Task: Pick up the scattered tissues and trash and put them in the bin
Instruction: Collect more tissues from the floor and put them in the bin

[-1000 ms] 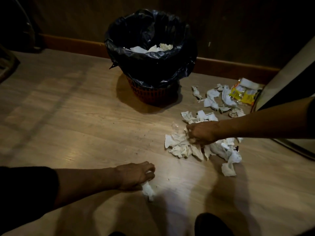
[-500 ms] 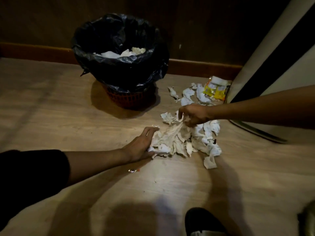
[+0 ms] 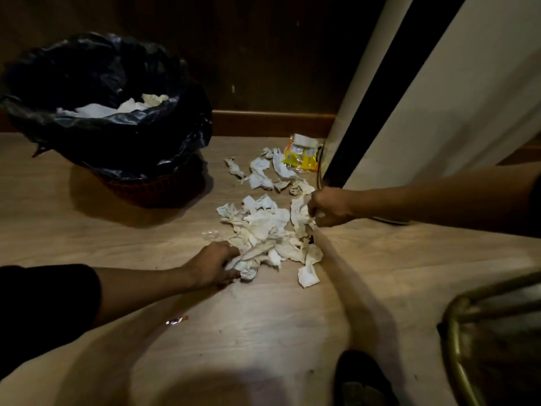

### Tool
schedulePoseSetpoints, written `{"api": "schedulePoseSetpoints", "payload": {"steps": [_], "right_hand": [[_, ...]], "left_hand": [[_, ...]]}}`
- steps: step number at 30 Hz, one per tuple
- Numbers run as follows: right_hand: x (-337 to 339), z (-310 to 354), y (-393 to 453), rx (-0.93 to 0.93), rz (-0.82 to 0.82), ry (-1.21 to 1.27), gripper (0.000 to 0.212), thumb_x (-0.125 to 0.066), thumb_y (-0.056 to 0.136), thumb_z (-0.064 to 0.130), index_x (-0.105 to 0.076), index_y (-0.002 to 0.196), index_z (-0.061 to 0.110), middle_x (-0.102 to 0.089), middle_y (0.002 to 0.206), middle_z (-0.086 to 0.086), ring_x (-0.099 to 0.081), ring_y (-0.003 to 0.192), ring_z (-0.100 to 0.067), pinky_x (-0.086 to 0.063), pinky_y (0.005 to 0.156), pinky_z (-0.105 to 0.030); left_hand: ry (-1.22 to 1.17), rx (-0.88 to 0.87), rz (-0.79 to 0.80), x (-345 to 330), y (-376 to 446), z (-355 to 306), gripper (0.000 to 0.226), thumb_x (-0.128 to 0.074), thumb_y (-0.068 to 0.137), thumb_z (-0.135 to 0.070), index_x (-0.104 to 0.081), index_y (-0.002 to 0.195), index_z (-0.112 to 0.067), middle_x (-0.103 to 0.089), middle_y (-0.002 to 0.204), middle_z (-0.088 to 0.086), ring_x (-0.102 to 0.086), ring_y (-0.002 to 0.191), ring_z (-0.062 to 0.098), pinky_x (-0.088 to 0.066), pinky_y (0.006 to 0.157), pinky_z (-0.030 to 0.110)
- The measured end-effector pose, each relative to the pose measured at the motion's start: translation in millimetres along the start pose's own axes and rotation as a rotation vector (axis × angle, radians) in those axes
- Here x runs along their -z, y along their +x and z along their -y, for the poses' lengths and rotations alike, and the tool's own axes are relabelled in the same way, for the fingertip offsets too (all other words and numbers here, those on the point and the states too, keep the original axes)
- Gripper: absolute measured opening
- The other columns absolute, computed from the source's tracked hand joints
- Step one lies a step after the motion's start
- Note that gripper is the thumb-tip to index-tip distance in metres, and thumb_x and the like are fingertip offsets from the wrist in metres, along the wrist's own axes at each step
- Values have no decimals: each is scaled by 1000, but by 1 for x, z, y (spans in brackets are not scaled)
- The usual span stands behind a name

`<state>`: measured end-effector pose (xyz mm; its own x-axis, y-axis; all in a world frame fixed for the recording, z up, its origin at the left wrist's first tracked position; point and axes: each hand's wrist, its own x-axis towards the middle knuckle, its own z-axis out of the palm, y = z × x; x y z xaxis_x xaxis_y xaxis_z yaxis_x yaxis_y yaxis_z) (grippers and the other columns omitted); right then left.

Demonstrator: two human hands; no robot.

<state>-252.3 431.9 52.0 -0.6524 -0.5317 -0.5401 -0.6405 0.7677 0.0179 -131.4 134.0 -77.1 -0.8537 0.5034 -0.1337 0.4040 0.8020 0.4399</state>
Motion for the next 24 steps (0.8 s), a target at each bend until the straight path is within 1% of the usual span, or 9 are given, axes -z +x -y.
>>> {"api": "schedulePoseSetpoints", "payload": {"steps": [4, 7, 10, 13, 16, 18, 20, 22, 24], "right_hand": [[-29, -2, 12, 22, 104, -69, 70, -78, 80, 44, -52, 134, 9, -47, 132, -14, -55, 115, -32, -50, 91, -33], [-44, 7, 29, 101, 134, -117, 98, -82, 73, 49, -33, 146, 6, -35, 142, -17, -49, 123, -33, -48, 99, -36], [-62, 14, 41, 134, 120, -119, 114, -86, 68, 49, -20, 152, 9, -34, 142, -17, -48, 123, -33, -51, 97, -43], [-76, 15, 44, 98, 147, -33, 101, -84, 75, 40, -25, 152, 12, -35, 139, -14, -51, 115, -31, -50, 89, -37], [-92, 8, 44, 99, 115, 18, 83, -78, 81, 31, -32, 149, 17, -39, 136, -14, -51, 112, -29, -45, 85, -33], [-98, 1, 43, 105, 125, 65, 79, -76, 84, 29, -32, 149, 22, -41, 135, -14, -53, 113, -30, -46, 89, -34], [-99, -4, 40, 129, 138, 69, 66, -72, 88, 24, -41, 145, 20, -44, 133, -13, -52, 114, -29, -45, 91, -34], [-99, -8, 37, 153, 138, 68, 54, -69, 88, 17, -51, 139, 15, -48, 130, -14, -53, 114, -29, -46, 90, -34], [-96, -12, 35, 162, 136, 79, 46, -68, 86, 15, -59, 131, 11, -56, 123, -15, -56, 110, -29, -44, 82, -30]], "left_hand": [[24, 19, -90, 25, 6, 5, 34, -70, 79, -48, -63, 92, -17, -66, 90, 4, -61, 85, 25, -42, 69, 31], [110, 77, -84, 40, 18, 1, 56, -71, 77, -54, -56, 119, -20, -61, 110, 8, -58, 101, 27, -45, 78, 33], [156, 155, -16, 45, 35, -4, 90, -71, 73, -61, -34, 145, -22, -54, 120, 14, -53, 110, 31, -45, 86, 33], [324, 72, 14, 45, 53, -4, 93, -68, 77, -61, -26, 151, -24, -53, 129, 16, -41, 126, 31, -36, 103, 37], [430, -28, 83, 39, 71, -5, 91, -64, 81, -58, -20, 154, -27, -57, 134, 15, -28, 142, 34, -22, 117, 53], [370, -25, 177, 32, 80, -8, 89, -65, 85, -52, -14, 155, -33, -55, 130, 16, -40, 134, 35, -31, 112, 53], [279, -13, 241, 26, 84, -11, 86, -66, 87, -47, -13, 154, -39, -48, 128, 15, -53, 115, 32, -45, 99, 43], [277, -32, 266, 21, 83, -15, 79, -65, 89, -44, -22, 154, -35, -40, 135, 17, -53, 114, 32, -47, 95, 36], [291, -32, 274, 17, 79, -14, 70, -65, 89, -40, -33, 150, -27, -37, 136, 18, -52, 116, 32, -46, 96, 33]]}}
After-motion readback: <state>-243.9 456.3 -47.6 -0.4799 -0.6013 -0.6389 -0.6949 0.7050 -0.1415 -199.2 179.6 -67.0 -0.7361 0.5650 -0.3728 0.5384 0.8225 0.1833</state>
